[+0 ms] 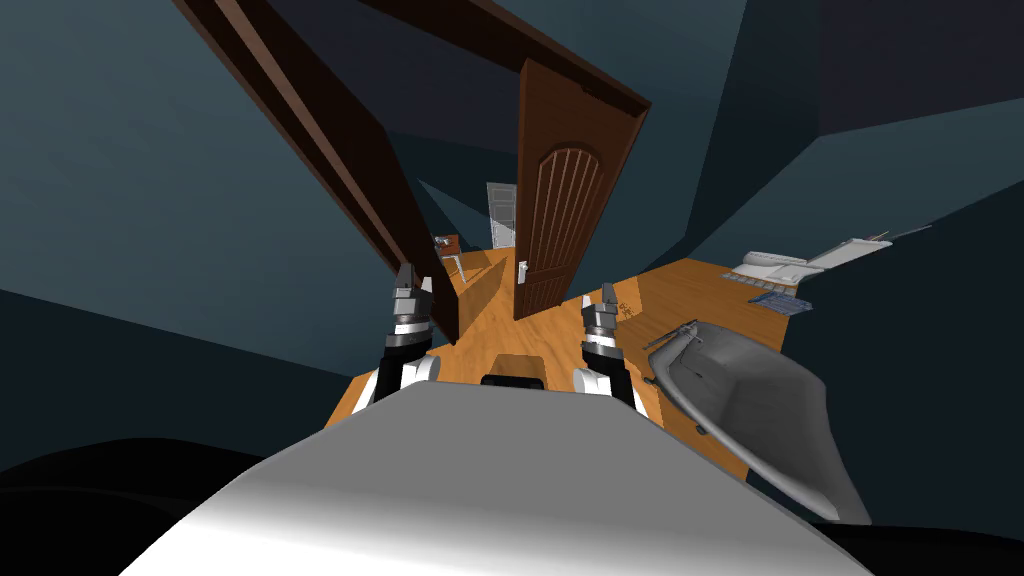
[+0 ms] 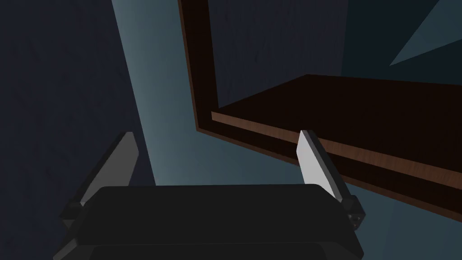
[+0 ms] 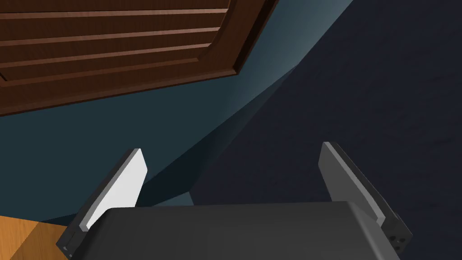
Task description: Push the door open
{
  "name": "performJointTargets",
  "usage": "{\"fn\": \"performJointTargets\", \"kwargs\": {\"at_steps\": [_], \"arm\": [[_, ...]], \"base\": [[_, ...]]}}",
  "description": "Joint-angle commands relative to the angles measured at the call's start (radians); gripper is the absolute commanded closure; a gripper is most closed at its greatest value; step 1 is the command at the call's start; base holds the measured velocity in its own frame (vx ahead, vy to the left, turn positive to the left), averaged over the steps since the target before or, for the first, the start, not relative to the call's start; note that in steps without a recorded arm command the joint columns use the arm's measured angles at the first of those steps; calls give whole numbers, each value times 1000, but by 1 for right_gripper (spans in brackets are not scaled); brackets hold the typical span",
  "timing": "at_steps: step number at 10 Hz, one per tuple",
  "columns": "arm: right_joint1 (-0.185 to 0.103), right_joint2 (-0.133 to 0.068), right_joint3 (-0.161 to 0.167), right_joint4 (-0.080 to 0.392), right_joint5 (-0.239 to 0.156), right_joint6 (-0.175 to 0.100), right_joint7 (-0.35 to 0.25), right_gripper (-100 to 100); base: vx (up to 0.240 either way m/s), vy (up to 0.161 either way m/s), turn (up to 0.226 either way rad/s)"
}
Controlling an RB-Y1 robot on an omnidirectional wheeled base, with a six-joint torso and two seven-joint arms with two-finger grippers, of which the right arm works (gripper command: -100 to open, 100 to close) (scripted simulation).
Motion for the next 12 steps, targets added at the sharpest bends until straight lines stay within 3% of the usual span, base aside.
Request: {"fn": "performJointTargets", "kwargs": {"at_steps": [1,6,7,9,10,11,12], "arm": [[-20,-9,1,32,-2,-2,-7,-100],[-107,-47,7,164,-12,-12,-39,-100],[-107,-47,7,175,-12,-12,-39,-100],[-157,-67,10,242,-18,-17,-57,-100],[-157,-67,10,256,-18,-17,-57,-100],[-186,-78,11,290,-21,-20,-68,-100],[-186,-78,11,302,-21,-20,-68,-100]], "base": [[17,-11,56],[51,-22,71],[43,-24,23],[47,-21,73],[42,-24,40],[43,-19,71],[33,-16,42]]}}
